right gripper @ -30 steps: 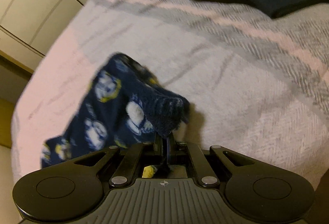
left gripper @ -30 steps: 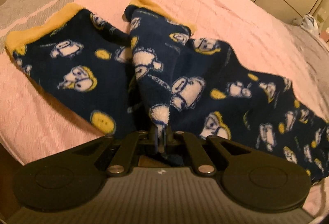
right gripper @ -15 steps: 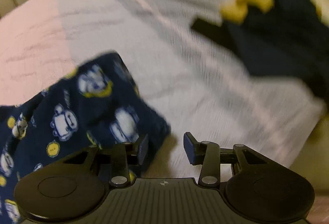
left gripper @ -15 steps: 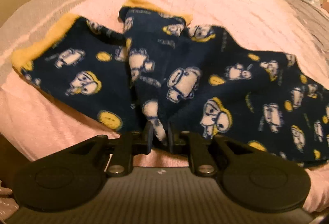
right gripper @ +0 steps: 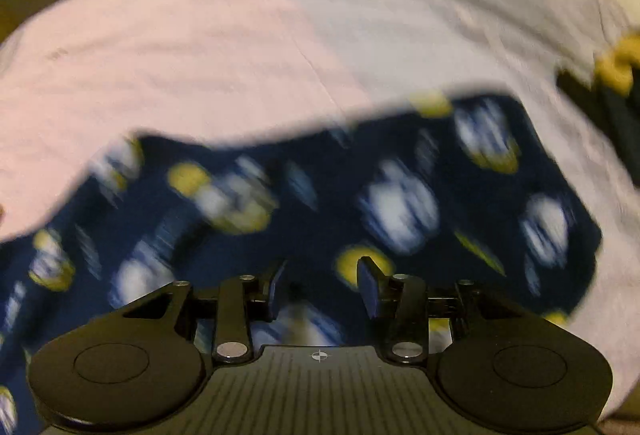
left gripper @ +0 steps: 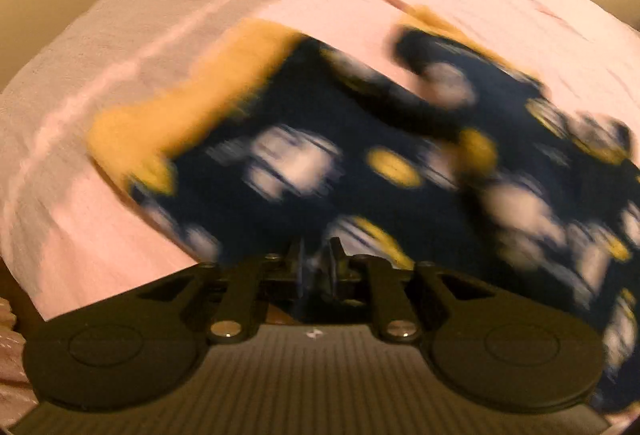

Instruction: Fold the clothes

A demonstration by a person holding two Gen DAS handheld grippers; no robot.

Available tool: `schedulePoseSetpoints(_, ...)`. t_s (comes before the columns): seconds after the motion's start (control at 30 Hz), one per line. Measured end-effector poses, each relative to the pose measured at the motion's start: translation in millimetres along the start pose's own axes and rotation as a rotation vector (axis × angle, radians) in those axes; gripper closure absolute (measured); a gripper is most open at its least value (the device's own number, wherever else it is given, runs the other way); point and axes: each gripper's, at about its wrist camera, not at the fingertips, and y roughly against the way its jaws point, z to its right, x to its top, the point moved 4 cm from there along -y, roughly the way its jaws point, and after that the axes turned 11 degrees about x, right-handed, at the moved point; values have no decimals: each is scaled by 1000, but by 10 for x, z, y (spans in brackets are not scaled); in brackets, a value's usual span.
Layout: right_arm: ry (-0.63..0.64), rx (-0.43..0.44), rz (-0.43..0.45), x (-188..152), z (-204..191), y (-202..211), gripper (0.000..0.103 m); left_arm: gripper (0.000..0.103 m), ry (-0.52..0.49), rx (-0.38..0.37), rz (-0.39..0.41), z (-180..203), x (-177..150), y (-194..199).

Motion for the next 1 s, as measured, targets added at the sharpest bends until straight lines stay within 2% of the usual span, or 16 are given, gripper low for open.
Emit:
schedulePoseSetpoints(0.07, 0, 88, 43, 79, -336, -26, 61, 91, 38, 22, 22, -294, 234, -43)
schedulePoseSetpoints(0.17, -36, 283, 28, 136, -955, -206, 61, 91, 78, 7, 14, -727, 512, -44)
schedulePoseSetpoints(0.3, -147, 523, -45, 121, -1780, -592, 61, 90, 86, -18, -18, -1107, 672, 6)
schedulePoseSetpoints(0.43, -288, 679, -172, 82, -2441, -1113, 58, 90, 133, -48, -78, -1320, 624, -41)
schedulePoseSetpoints(0.47, -312, 694, -213, 50, -2563, -1247, 55, 90, 146, -55, -94, -1365, 603, -58)
schedulePoseSetpoints(0.5, -332, 702, -255, 13, -2679, -1379, 43, 90, 161, -64, -108, -1404, 584, -88)
schedulePoseSetpoints(0.53, -340, 675, -286, -22, -2762, -1491, 39, 90, 175, -72, -121, -1441, 565, -121)
schedulePoseSetpoints(0.6, -333, 610, -317, -82, -2894, -1669, 39, 90, 197, -85, -137, -1525, 549, -168)
schedulePoseSetpoints(0.67, -285, 629, -289, -94, -3034, -1700, 82, 90, 210, -88, -137, -1634, 565, -199)
schedulePoseSetpoints(0.7, -222, 655, -248, -90, -3158, -1593, 95, 90, 215, -87, -136, -1684, 571, -206)
schedulePoseSetpoints(0.8, 15, 726, -92, -82, -3598, -1145, 99, 90, 249, -88, -138, -1866, 582, -201)
schedulePoseSetpoints(0.83, 107, 769, -76, -166, -3785, -976, 99, 90, 263, -93, -141, -1914, 588, -199)
schedulePoseSetpoints(0.93, 403, 920, -76, -538, -4390, -445, 98, 90, 311, -138, -158, -2019, 586, -172)
schedulePoseSetpoints(0.97, 500, 953, -124, -758, -4612, -323, 96, 90, 323, -159, -163, -2030, 588, -163)
schedulePoseSetpoints(1.0, 571, 939, -161, -976, -4722, -255, 81, 90, 335, -181, -167, -2042, 590, -154)
